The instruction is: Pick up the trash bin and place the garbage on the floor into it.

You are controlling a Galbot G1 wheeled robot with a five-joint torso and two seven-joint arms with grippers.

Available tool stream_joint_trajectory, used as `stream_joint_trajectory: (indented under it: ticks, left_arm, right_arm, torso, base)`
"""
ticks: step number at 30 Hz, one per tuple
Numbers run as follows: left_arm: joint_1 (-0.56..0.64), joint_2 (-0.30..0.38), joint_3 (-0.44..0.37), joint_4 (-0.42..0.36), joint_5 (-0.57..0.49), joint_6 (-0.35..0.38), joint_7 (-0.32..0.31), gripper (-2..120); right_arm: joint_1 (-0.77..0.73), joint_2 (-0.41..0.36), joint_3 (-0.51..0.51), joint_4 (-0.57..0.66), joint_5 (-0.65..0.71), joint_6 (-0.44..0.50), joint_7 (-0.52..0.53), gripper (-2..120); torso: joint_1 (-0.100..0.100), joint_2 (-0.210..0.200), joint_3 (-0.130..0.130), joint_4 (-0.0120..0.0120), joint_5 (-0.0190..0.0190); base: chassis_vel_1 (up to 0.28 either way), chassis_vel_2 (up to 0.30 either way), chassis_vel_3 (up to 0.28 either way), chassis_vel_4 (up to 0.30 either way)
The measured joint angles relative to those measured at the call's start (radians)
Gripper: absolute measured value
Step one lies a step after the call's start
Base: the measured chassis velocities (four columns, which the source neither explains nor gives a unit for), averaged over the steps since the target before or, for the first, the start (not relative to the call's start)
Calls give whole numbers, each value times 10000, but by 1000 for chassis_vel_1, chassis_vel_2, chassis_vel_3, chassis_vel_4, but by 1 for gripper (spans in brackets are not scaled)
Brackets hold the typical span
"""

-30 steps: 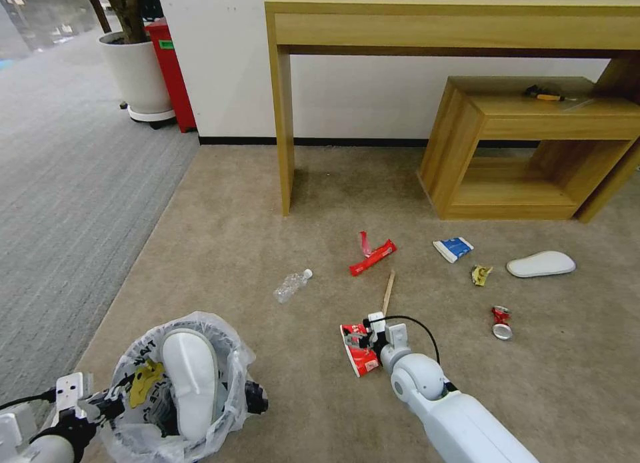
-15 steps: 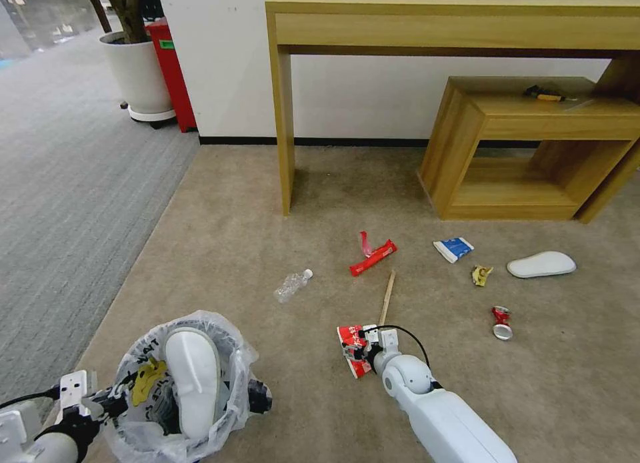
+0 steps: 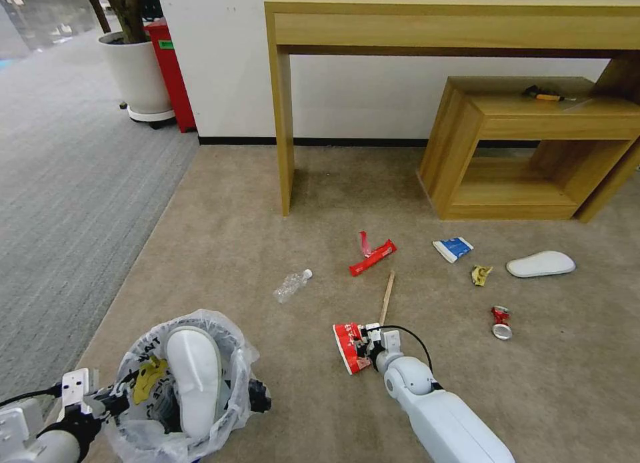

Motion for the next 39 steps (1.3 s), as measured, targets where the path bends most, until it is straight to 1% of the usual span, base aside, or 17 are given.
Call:
stream_joint_trajectory:
  ticks: [3,9,14,16,18,20,22,23,25,26,29,31,32,34,36,37,39]
  left_arm:
    - [4,23,0,-26,-7,6,1,1]
    - [9,68,9,-77,-45,44,-3,1]
    - [-66,204,67,-109,-211,59,-221,1]
    - [-127,280,103,-110,-254,59,-300,1]
    - [-245,402,171,-85,-295,61,-412,1]
    - [-296,447,202,-56,-302,61,-436,1]
    - [-390,521,256,21,-304,61,-470,1]
    - [-390,521,256,21,-304,61,-470,1]
    - [-422,549,290,96,-263,61,-480,1]
    - [-434,561,323,148,-234,61,-485,1]
    - [-468,573,383,232,-176,63,-509,1]
    - [-502,585,415,279,-150,63,-533,1]
    - [-502,585,415,279,-150,63,-533,1]
    - [-526,585,430,284,-145,63,-566,1]
    - [-527,586,430,278,-148,63,-579,1]
    - [-516,582,415,228,-157,63,-594,1]
    - [-492,580,388,199,-164,63,-594,1]
  right_arm:
    - [6,-15,56,152,-53,136,-28,0]
    - [-12,-116,239,840,-22,264,-68,0]
    - [95,-657,476,2659,358,274,-418,0]
    - [247,-866,437,3245,567,242,-591,0]
    - [731,-1332,210,4347,1109,103,-986,0]
    - [1052,-1510,64,4773,1374,2,-1191,0]
    - [2032,-1729,-436,5636,2097,-260,-1684,0]
    - [2032,-1729,-436,5636,2097,-260,-1684,0]
    - [2952,-1704,-1130,6140,2810,-426,-1972,0]
    - [3569,-1551,-1806,6385,3254,-530,-2127,0]
    - [4390,-1191,-2962,6689,3632,-667,-2305,0]
    - [4901,-897,-4097,6914,3678,-850,-2331,0]
    - [4901,-897,-4097,6914,3678,-850,-2331,0]
    - [5058,-751,-5021,6998,3424,-928,-2337,0]
    - [5057,-744,-5249,6998,3264,-935,-2335,0]
    - [4965,-763,-5747,6983,2646,-938,-2378,0]
    - [4866,-818,-5981,6960,2267,-930,-2454,0]
  torso:
    - [1,0,0,0,0]
    - [0,0,0,1,0]
    - [1,0,1,0,0]
    - [1,0,1,-2,1]
    - [1,0,0,-3,-1]
    - [1,0,1,-3,-3]
    - [1,0,0,-3,-3]
    - [1,0,0,-3,-3]
    - [1,1,1,0,-3]
    - [1,0,1,1,-5]
    - [1,1,1,2,-5]
    - [1,0,0,3,-5]
    - [1,0,0,3,-5]
    - [1,0,0,3,-6]
    - [1,0,0,2,-5]
    - [1,0,0,1,-4]
    - [1,0,0,0,-3]
  base:
    - [0,0,0,0]
    - [0,0,0,0]
    - [0,0,0,0]
    - [0,0,0,0]
    - [0,0,0,0]
    - [0,0,0,0]
    - [0,0,0,0]
    - [0,0,0,0]
    - [0,0,0,0]
    - [0,0,0,0]
    - [0,0,0,0]
    - [0,0,0,0]
    - [0,0,0,0]
    - [0,0,0,0]
    - [0,0,0,0]
    - [0,0,0,0]
    - [0,0,0,0]
